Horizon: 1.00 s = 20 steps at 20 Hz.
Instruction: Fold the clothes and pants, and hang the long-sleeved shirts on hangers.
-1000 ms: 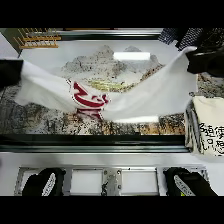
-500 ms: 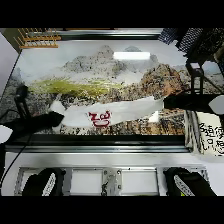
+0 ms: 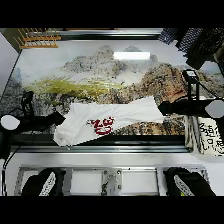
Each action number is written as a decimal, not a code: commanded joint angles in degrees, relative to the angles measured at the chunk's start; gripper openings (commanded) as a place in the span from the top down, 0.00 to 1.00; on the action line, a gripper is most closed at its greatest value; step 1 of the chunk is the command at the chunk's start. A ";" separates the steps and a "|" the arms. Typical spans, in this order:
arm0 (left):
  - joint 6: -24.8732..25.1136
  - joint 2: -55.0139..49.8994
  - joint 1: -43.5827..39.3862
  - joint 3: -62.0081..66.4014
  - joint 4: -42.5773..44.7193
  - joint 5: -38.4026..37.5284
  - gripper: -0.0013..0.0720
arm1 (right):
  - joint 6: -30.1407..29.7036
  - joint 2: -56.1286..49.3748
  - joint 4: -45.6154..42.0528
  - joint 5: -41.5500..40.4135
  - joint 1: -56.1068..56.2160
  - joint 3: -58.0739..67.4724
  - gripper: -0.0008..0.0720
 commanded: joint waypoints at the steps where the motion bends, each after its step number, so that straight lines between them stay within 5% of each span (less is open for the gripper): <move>1: 3.43 -11.69 2.67 2.23 1.70 3.41 0.04 | 0.02 0.15 0.17 0.31 -0.02 -0.09 0.15; 5: 4.26 -22.91 1.70 6.45 1.42 3.13 0.05 | 0.90 -0.48 -0.85 0.28 -0.20 -0.13 0.15; 7: 4.26 -26.29 0.07 7.78 1.42 2.21 0.32 | 2.99 -2.60 -1.53 0.59 -2.89 -0.20 0.15; 9: 4.24 -28.20 -2.03 7.96 1.46 1.81 0.34 | 3.63 -6.36 -1.18 1.70 -7.91 -0.22 0.15; 11: 4.26 -29.31 -3.48 7.96 1.53 1.90 0.96 | 3.61 -11.67 -0.87 1.95 -13.57 -0.28 0.15; 16: 4.22 -26.34 -2.47 8.00 1.49 3.08 0.97 | 3.30 -26.88 1.14 -1.73 -20.57 -0.28 0.15; 20: 4.22 -23.50 -2.12 8.00 1.49 3.39 0.97 | -4.61 -35.41 12.66 -4.24 -19.82 -0.28 0.15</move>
